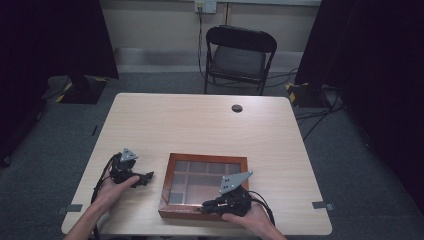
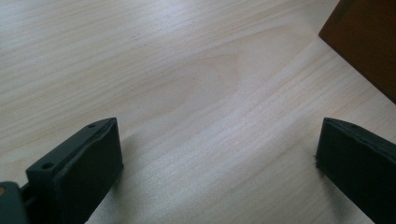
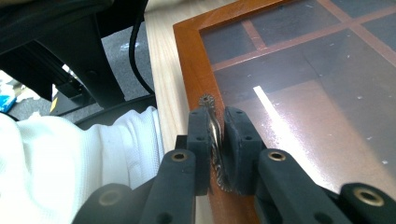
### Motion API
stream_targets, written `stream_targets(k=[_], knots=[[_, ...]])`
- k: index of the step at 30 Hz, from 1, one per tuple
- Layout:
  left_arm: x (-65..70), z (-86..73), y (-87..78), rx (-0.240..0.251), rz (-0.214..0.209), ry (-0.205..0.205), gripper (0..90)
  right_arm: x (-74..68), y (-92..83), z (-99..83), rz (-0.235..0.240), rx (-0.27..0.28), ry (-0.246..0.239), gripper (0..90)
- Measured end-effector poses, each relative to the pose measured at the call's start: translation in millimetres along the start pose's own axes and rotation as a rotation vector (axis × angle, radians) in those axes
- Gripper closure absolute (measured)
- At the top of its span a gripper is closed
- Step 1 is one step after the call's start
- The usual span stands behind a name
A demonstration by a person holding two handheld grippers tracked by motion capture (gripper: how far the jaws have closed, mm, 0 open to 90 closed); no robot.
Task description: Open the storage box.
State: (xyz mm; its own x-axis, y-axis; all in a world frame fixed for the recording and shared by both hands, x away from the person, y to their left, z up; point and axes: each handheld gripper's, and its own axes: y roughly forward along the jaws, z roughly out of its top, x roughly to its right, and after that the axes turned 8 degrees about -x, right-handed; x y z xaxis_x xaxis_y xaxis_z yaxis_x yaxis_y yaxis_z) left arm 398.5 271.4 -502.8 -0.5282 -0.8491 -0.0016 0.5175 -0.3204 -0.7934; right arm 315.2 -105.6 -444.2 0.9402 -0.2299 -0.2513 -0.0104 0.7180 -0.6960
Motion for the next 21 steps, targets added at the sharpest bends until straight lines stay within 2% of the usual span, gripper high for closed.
stream_targets(k=[4, 7, 10, 13, 16, 17, 21], knots=[[1.2, 0.0, -1.2, 0.000, 0.000, 0.001, 1.8, -0.7, -0.4, 0.1, -0.003, 0.001, -0.025, 83.0], [2.9, 0.4, -3.2, 0.008, -0.007, -0.004, 8.5, -0.3, -0.5, 0.5, -0.003, -0.002, -0.041, 83.4], [3.3, 0.7, -5.3, 0.003, -0.013, 0.016, 15.3, 0.5, -1.8, 1.1, -0.002, -0.013, -0.049, 83.5], [4.0, 1.2, -5.9, -0.003, -0.017, 0.023, 15.8, 1.0, -3.3, 0.8, -0.002, -0.019, -0.058, 83.5], [5.0, 1.8, -7.4, 0.003, -0.047, 0.014, 17.5, 1.2, -5.3, 1.7, -0.002, -0.024, -0.064, 83.5], [4.8, 2.2, -9.0, 0.003, -0.048, 0.029, 17.5, 1.3, -6.4, 2.1, 0.001, -0.023, -0.060, 83.5], [8.3, 3.9, -13.2, 0.033, -0.080, 0.039, 17.3, 2.8, -11.2, 3.8, 0.013, -0.003, -0.059, 83.5]])
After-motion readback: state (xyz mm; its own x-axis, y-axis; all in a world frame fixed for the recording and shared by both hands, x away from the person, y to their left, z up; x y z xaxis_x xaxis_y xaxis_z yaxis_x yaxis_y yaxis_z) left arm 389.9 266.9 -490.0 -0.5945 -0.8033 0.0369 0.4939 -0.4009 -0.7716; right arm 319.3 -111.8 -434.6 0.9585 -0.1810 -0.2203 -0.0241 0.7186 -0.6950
